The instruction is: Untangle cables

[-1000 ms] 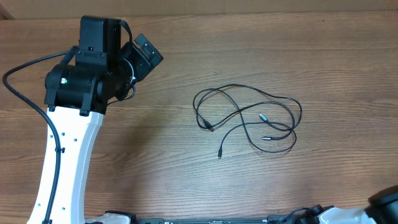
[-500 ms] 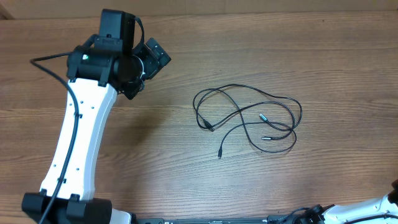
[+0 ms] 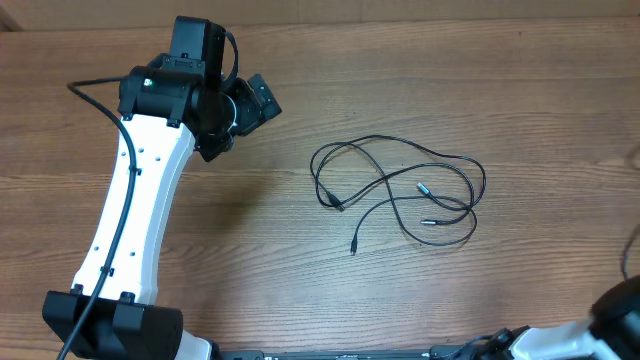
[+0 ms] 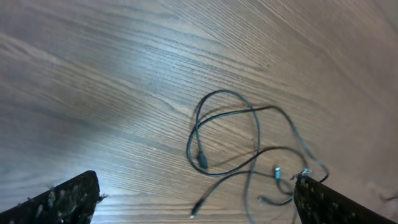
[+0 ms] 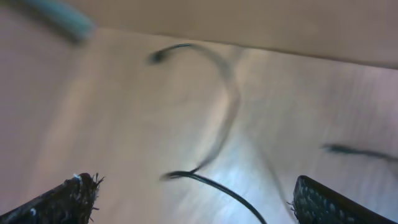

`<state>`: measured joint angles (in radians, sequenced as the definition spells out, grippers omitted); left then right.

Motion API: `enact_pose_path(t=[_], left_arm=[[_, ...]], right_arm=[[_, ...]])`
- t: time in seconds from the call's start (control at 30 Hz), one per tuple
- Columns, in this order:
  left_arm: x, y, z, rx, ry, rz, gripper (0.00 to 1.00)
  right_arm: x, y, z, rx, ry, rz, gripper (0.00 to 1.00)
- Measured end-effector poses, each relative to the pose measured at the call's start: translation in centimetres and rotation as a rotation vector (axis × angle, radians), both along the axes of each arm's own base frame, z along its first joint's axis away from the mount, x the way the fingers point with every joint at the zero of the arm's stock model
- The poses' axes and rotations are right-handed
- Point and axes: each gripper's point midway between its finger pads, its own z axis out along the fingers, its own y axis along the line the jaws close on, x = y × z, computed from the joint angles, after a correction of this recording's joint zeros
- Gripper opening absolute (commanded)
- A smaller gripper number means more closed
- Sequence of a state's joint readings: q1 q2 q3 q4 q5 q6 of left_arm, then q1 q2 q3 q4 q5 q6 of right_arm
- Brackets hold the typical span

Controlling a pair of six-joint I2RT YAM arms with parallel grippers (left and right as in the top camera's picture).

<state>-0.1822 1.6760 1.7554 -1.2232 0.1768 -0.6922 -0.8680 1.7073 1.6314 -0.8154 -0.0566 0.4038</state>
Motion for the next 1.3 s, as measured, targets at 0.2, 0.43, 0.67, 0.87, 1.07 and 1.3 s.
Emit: enact_pose_path(t=[0.2,0.43,0.67,0.87,1.07,1.3], left_arm=[[0.0,-0.9,0.1,0.056,-0.054,-0.178,1.0],[0.3,-1.4,0.3,0.08,-0.092,-0.255,1.0],[0.4,-1.4,0.4,0.088,-0.099,-0.263,1.0],[0.4,-1.3,0.4,0.092,-0.101,-0.269,1.0],[0.1,-1.3,0.2,0.094,-0.087,-0.272,0.99],[0.1,-1.3,0.2,0.076,-0.075,-0.228,0.99]], right_arm=[[2.7,12.4,7.2,0.0,-0.097,0.255,1.0],[2.5,27.1,8.5,0.123,-0.074,0.606,1.0],[-0.5,34.8,5.4,0.262,0.118,0.793,1.0],[-0.9,36.4,5.3,0.271,0.139,0.841,1.0],[-0.9,36.4,5.3,0.271,0.139,0.841,1.0],[-0.9,36.4,5.3,0.271,0.138,0.841,1.0]])
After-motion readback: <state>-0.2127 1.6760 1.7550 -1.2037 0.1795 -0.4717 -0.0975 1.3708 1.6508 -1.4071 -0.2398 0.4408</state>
